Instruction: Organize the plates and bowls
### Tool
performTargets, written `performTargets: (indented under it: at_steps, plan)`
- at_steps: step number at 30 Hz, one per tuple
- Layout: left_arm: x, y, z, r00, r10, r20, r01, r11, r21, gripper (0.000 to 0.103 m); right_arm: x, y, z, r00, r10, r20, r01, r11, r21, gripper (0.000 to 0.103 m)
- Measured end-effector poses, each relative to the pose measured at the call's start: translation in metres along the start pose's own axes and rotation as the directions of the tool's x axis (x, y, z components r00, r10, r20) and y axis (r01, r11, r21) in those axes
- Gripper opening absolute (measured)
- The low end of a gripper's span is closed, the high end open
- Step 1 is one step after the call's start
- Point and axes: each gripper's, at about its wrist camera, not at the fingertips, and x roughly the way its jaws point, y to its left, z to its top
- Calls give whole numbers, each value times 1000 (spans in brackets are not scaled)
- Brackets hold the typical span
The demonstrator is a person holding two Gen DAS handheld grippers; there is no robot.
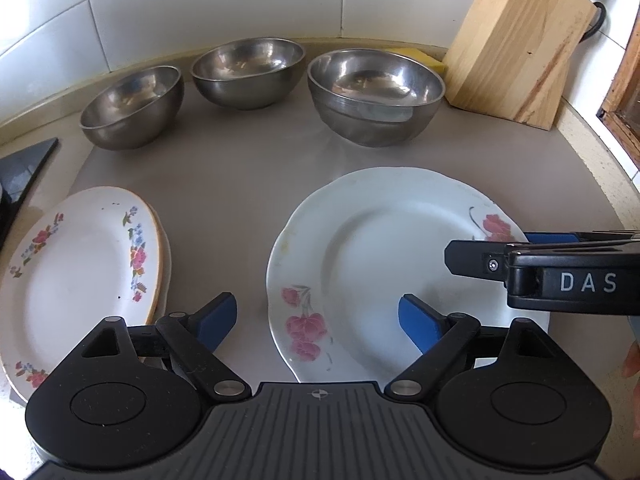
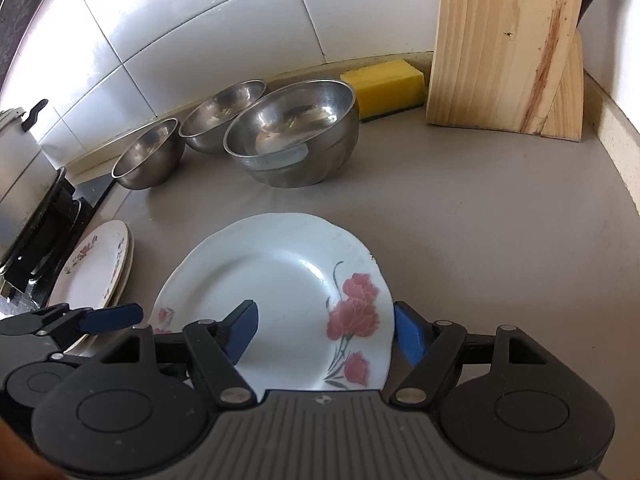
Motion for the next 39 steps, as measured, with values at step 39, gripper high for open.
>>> performTargets:
  at_steps: [39]
  plan:
    - [6,-2,2,1000,-31,5,31,1000,3,88,0,5,-3,1000,3,-7,-3,1000,-20,64]
